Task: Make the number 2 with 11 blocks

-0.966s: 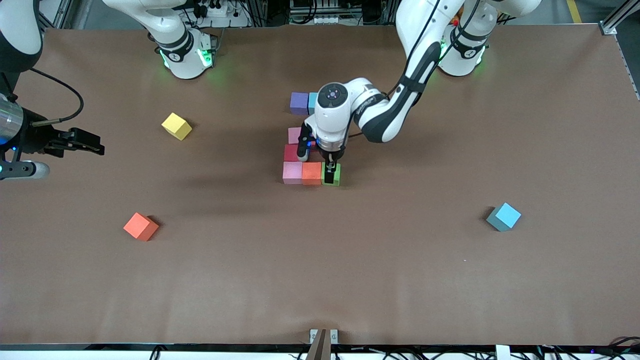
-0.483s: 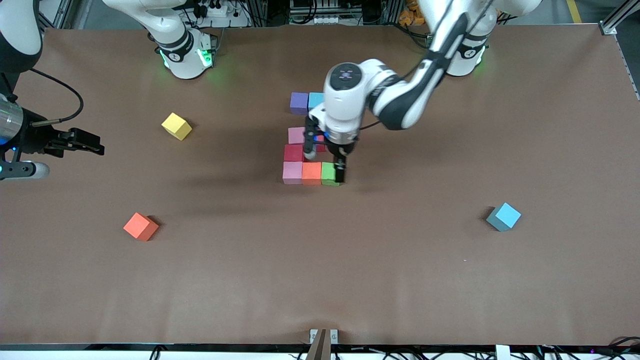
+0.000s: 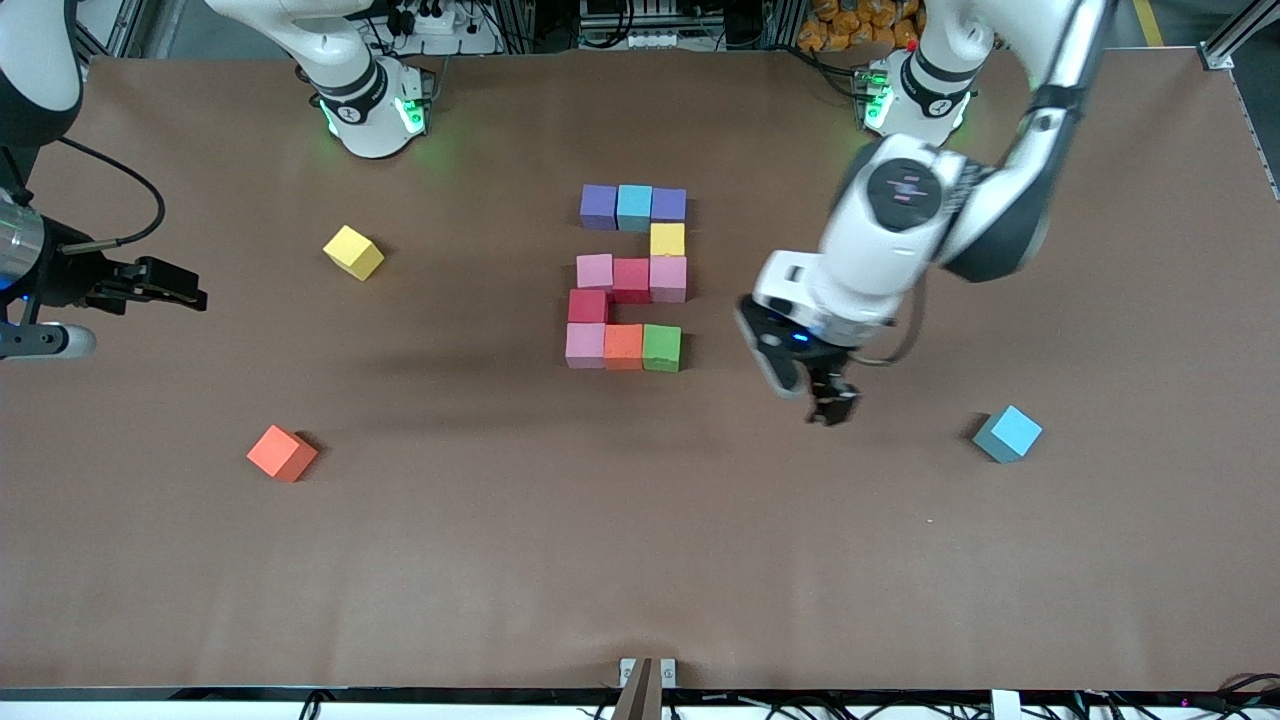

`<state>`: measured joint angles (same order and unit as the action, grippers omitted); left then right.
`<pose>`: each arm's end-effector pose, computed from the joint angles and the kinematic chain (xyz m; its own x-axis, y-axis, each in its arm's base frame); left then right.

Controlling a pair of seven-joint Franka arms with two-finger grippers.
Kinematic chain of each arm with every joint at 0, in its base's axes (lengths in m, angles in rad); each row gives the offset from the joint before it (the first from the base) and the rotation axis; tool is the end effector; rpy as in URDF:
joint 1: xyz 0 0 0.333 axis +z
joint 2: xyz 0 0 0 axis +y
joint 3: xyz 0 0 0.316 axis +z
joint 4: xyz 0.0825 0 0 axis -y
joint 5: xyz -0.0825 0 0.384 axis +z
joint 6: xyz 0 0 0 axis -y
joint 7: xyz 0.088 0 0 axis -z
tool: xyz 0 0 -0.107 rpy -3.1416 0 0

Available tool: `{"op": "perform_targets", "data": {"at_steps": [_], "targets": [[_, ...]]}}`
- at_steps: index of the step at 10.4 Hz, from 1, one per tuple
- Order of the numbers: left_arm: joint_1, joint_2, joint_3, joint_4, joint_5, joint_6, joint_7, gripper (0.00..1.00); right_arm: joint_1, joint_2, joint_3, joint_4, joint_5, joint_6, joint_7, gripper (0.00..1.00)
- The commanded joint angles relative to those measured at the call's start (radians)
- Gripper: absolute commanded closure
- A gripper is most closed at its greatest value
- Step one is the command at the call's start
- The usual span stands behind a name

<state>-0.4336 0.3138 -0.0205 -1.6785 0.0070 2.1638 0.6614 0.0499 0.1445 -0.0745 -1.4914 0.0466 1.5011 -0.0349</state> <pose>0.5984 -0.2903 0.4359 0.4276 -0.8939 0.1347 -0.8908 -0.4420 -0.1049 0.5885 -0.0062 0.5736 0.9911 0.0131 -0.1326 0.0078 -0.9992 -0.0404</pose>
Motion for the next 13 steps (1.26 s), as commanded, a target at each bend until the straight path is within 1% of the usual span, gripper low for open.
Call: {"op": "perform_targets", "data": {"at_steps": [1,2,3,4,6,11,13], "targets": [[0.062,-0.015,0.031,0.092,-0.064,-0.155,-0.077,0.00,-0.034,-0.008,0.025,-0.006,-0.008,-0.005,0.038,0.00],[0.062,-0.045,0.077,0.105,-0.064,-0.215,-0.138,0.00,-0.062,-0.009,0.062,-0.007,-0.008,-0.010,0.049,0.00],[0.065,-0.079,0.098,0.102,-0.064,-0.247,-0.231,0.00,-0.074,-0.011,0.077,-0.007,-0.010,-0.013,0.055,0.00],[0.085,-0.106,0.109,0.102,-0.062,-0.269,-0.287,0.00,-0.070,-0.011,0.078,-0.007,-0.010,-0.013,0.056,0.00],[0.154,-0.143,0.117,0.094,-0.067,-0.297,-0.298,0.00,-0.065,-0.008,0.073,-0.010,-0.011,-0.013,0.056,0.00],[0.177,-0.238,0.128,0.092,-0.064,-0.410,-0.596,0.00,-0.074,-0.002,0.073,-0.006,-0.010,-0.001,0.058,0.00],[0.180,-0.263,0.134,0.095,-0.059,-0.465,-0.666,0.00,-0.079,-0.002,0.073,0.002,-0.011,-0.007,0.046,0.00]]}}
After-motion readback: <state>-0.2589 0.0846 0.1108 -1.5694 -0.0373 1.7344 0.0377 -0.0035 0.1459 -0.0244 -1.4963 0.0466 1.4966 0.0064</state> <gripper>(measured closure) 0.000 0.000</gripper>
